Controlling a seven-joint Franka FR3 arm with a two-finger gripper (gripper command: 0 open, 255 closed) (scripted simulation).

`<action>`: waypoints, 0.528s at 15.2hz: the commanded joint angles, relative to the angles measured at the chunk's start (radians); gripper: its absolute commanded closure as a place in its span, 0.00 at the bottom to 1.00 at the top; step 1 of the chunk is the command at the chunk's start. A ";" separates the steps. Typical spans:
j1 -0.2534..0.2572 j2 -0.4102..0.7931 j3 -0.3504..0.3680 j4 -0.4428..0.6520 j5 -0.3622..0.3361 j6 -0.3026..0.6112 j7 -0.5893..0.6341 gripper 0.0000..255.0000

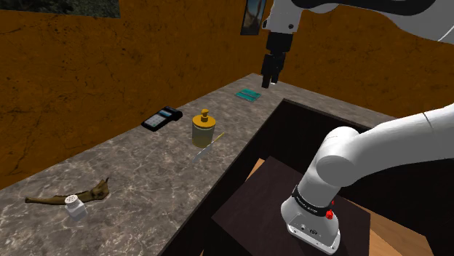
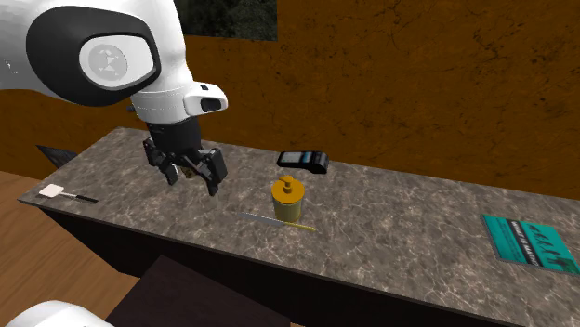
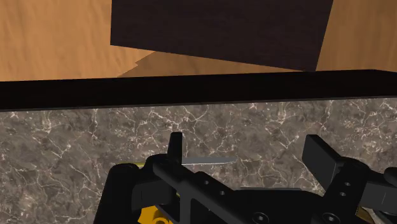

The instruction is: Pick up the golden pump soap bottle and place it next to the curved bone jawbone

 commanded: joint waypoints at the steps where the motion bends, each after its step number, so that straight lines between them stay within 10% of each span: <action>1: 0.000 0.000 0.000 0.000 0.000 0.000 0.000 0.00; 8: 0.003 0.135 -0.049 -0.084 -0.014 0.272 -0.058 0.00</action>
